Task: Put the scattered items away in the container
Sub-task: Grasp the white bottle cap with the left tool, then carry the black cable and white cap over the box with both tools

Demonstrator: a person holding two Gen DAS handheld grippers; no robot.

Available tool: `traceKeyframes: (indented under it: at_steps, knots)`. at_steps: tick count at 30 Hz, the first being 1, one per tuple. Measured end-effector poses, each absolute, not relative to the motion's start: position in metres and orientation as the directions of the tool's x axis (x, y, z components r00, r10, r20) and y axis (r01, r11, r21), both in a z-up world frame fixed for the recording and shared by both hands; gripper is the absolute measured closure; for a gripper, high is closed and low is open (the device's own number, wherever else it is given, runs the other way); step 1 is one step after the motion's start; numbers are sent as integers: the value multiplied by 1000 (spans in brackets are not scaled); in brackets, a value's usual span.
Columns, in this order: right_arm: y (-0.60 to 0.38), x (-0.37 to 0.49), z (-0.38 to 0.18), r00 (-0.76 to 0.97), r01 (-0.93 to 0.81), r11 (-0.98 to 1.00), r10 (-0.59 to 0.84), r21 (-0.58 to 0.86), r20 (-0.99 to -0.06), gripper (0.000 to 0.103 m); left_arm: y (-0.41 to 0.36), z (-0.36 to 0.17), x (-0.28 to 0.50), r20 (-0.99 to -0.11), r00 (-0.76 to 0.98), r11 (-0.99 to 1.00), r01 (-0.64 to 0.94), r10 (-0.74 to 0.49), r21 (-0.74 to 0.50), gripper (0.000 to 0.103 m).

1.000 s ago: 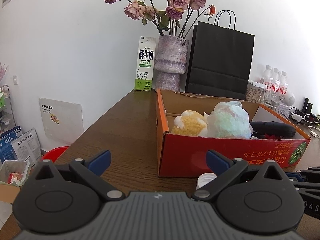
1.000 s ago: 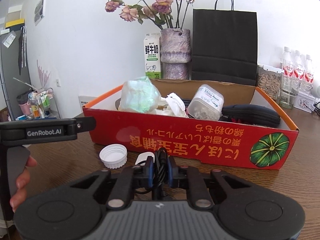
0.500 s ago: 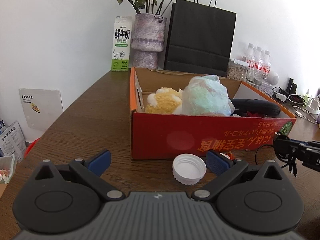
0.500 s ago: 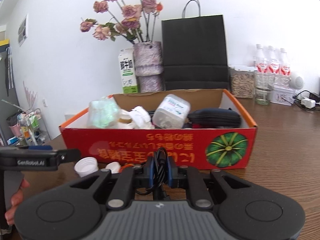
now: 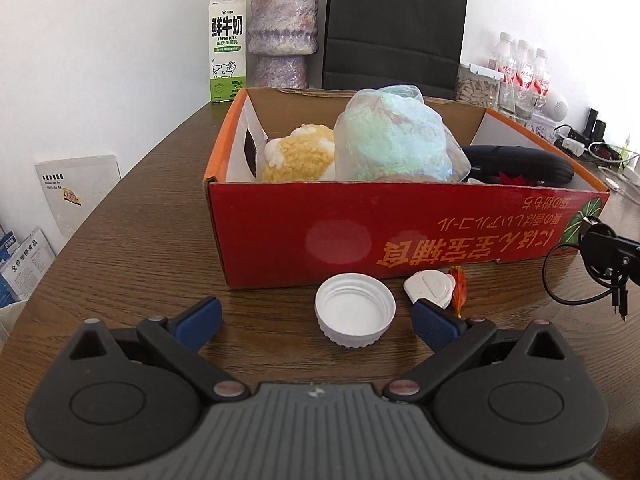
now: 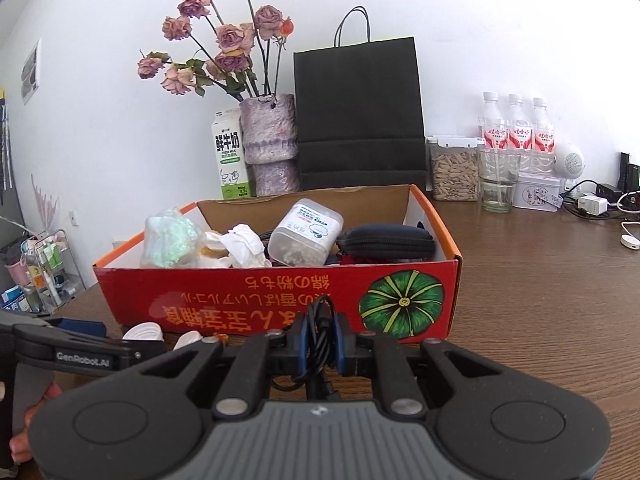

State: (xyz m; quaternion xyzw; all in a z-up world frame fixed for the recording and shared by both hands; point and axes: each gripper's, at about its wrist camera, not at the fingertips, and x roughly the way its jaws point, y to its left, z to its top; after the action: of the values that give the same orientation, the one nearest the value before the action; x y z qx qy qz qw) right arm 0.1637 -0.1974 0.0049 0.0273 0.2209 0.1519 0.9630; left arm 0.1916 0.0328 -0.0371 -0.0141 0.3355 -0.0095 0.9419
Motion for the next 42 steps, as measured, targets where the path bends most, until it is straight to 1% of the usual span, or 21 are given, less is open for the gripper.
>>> traceKeyframes:
  at_steps: [4,5,7,9,10,11,17,26,33,38,42]
  knots:
    - [-196,161,6,855,-293,949,314,116,-413,91,31,-37,191,-632,775,999,-13,-9,-31,0]
    - [-195,160,5,854,-296,949,315,112,-414,91,30,-37,190,-631,776,999,-20,-2,-27,2]
    - [-192,159,5,853,-302,948,316,102,-415,91,28,-36,189,-623,782,999,-34,23,-6,16]
    - [-190,158,4,853,-306,948,316,91,-415,91,25,-34,185,-606,795,999,-40,34,4,52]
    - [-189,157,4,854,-307,948,314,86,-415,91,24,-33,183,-600,799,999,-40,32,0,59]
    - [-189,157,4,854,-307,948,313,82,-415,91,24,-32,181,-597,802,999,-39,27,-6,62]
    - [-188,156,4,856,-304,950,307,75,-415,91,25,-30,175,-585,811,998,-45,5,-54,62]
    - [-189,154,4,861,-308,948,312,76,-402,91,25,-26,167,-552,834,997,-53,13,-56,62]
    - [-191,148,12,874,-319,944,329,88,-357,91,25,-13,150,-484,875,995,-49,2,-83,62]
    - [-194,144,29,886,-331,937,349,109,-306,91,25,5,146,-437,899,994,-39,-9,-100,62]
    - [-192,144,46,902,-336,937,349,94,-255,91,22,21,146,-387,922,994,-30,-12,-103,62]
